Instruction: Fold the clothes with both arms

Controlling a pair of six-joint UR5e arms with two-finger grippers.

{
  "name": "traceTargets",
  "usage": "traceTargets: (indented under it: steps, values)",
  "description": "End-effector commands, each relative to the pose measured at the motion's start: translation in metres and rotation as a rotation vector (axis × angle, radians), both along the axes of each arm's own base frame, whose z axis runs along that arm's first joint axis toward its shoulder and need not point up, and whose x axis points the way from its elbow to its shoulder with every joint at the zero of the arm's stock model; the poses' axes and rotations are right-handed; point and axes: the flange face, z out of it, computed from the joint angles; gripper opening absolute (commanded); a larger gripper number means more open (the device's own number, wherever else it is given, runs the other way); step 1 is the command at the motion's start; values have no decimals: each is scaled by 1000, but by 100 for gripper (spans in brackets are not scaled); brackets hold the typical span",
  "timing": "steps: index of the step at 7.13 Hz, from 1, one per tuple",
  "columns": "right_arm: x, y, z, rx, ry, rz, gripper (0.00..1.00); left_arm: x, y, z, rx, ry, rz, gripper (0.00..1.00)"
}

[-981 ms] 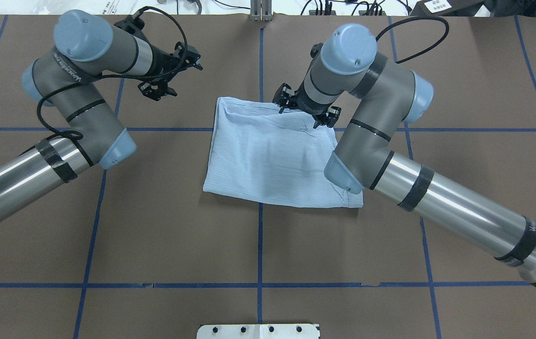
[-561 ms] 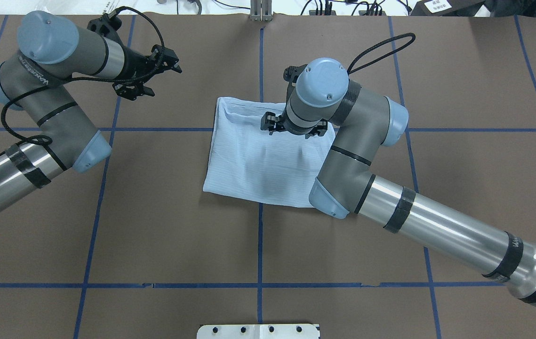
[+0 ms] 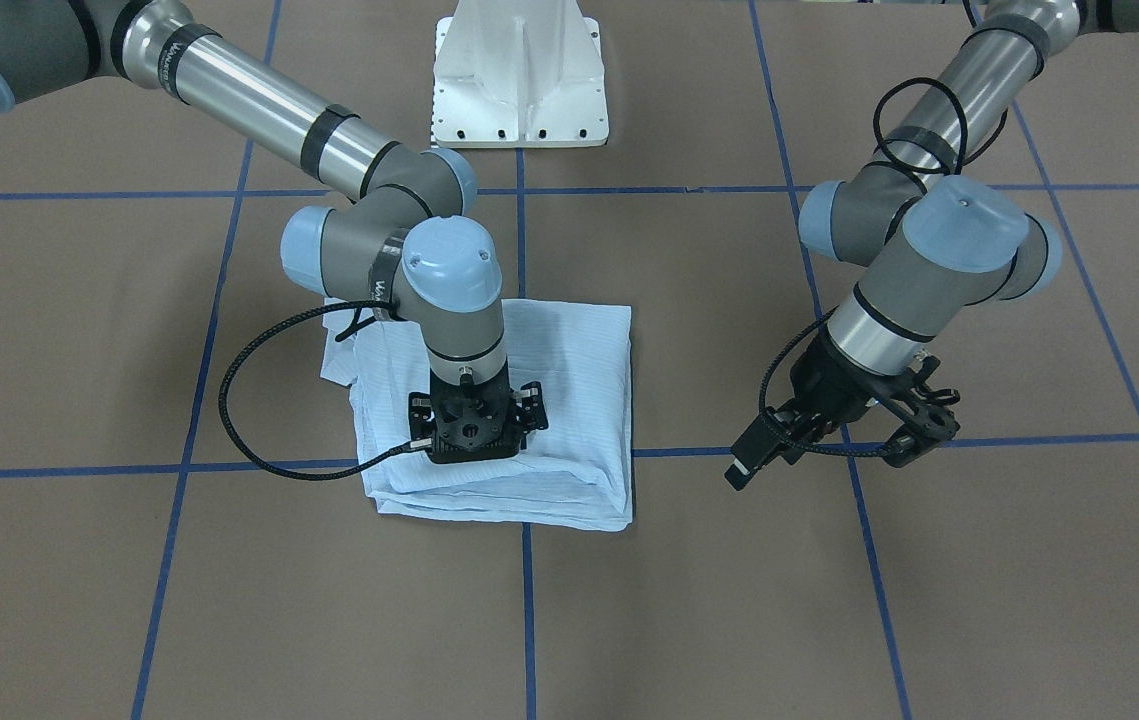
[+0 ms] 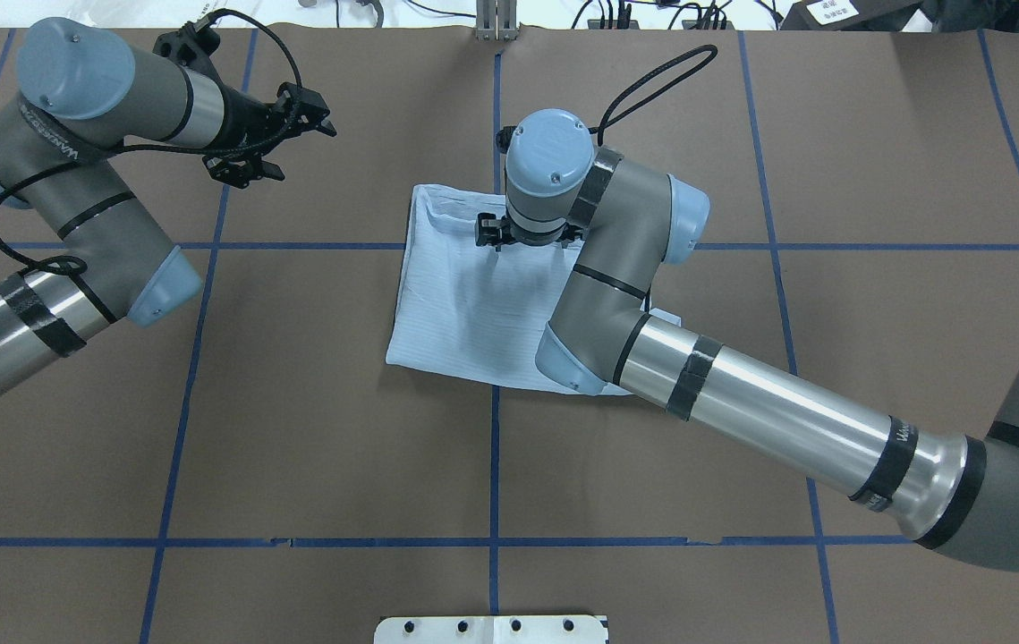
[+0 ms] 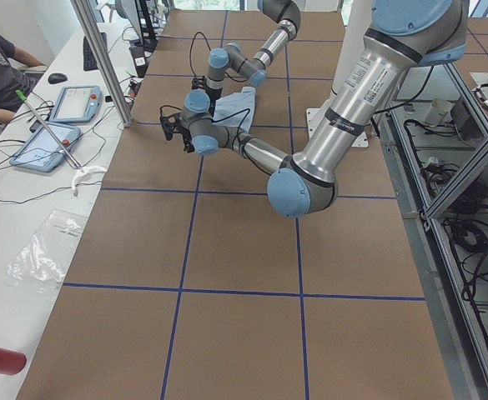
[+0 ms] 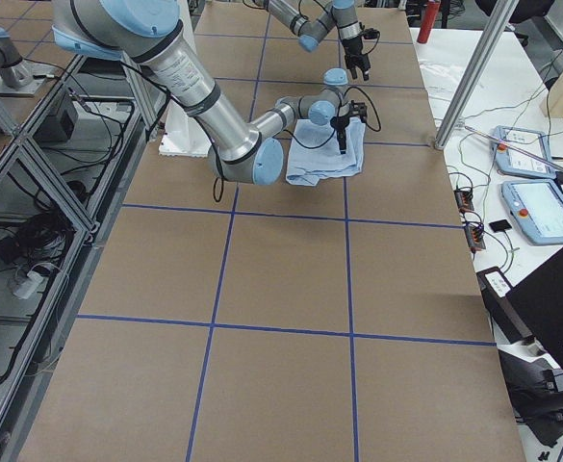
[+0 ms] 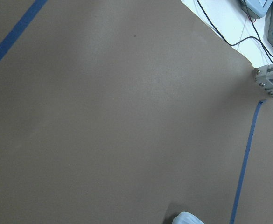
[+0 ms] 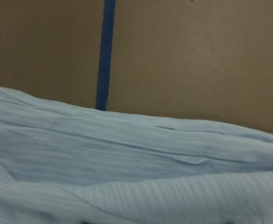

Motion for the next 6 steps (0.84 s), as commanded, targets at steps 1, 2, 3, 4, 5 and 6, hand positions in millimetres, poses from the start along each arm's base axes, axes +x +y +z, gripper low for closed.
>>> traceTargets:
  steps: [1,2,3,4,5,6]
  values:
    - [-10,-20,-2,43,58,26,100,-1,0,0,-3,3,7,100]
    - [-5,-35,-7,51,67,53,100,0,1,0,-4,3,9,100]
    - [3,-43,-14,70,52,73,100,0,1,0,-4,3,9,100]
    - [6,-48,-14,82,37,83,100,-1,0,0,-2,4,7,100]
    - [16,-57,-20,81,28,99,100,-2,0,1,-1,2,8,100]
    - [41,-68,-26,70,2,95,100,-14,-4,3,16,-2,14,100]
